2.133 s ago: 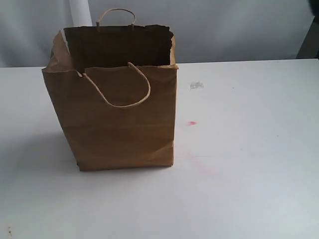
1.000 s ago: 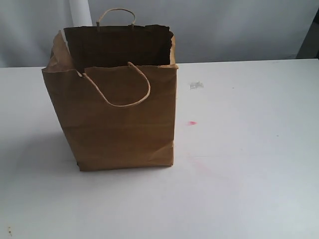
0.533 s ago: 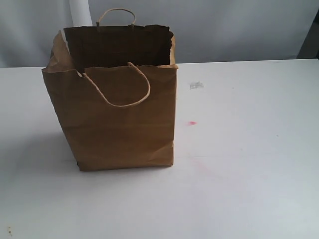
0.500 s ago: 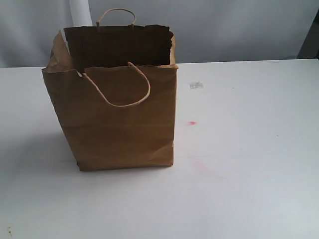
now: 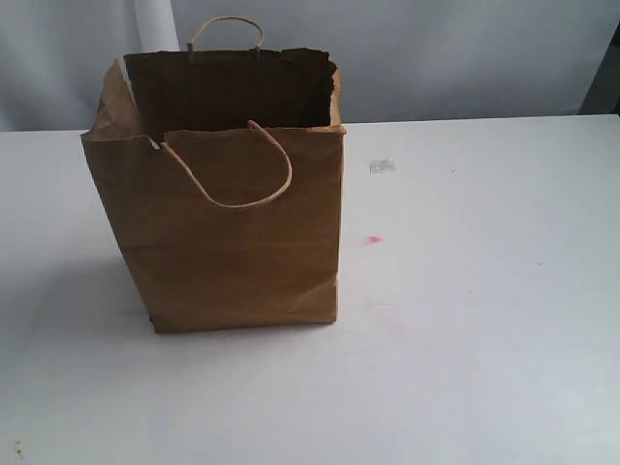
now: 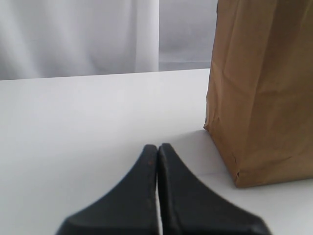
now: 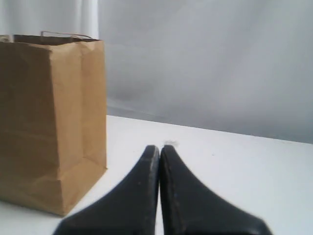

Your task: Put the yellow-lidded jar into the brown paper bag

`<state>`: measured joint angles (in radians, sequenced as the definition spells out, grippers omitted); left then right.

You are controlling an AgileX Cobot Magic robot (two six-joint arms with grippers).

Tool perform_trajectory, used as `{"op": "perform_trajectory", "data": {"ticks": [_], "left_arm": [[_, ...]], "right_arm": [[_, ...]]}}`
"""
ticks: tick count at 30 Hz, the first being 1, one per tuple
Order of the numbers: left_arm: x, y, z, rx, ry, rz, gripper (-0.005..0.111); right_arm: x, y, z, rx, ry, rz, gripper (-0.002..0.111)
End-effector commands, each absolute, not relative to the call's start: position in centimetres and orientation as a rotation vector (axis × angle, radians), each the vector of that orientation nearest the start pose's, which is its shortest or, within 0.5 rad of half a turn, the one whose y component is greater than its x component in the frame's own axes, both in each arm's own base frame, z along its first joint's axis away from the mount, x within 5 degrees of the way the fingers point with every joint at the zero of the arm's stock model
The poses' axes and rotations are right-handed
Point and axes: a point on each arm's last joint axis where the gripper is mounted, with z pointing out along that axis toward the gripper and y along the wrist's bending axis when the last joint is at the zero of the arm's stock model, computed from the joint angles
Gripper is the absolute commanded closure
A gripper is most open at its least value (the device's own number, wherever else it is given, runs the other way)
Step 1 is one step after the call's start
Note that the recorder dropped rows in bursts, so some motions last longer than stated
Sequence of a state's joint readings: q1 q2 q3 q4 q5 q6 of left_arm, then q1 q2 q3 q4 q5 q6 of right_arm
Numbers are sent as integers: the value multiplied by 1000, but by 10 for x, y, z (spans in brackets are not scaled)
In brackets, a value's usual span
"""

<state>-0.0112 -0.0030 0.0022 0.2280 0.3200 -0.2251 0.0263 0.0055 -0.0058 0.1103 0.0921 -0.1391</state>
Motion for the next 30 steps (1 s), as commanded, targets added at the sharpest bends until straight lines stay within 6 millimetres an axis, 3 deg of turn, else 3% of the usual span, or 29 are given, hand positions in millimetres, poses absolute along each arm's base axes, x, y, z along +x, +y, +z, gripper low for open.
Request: {"op": "perform_trajectory", "data": {"ticks": [1, 30], "left_arm": [[54, 5, 186, -48, 1786, 38, 106], [54, 5, 186, -48, 1786, 38, 106]], "right_arm": [[56, -1, 207, 3, 1557, -22, 108], [56, 0, 199, -47, 1639, -63, 108]]}}
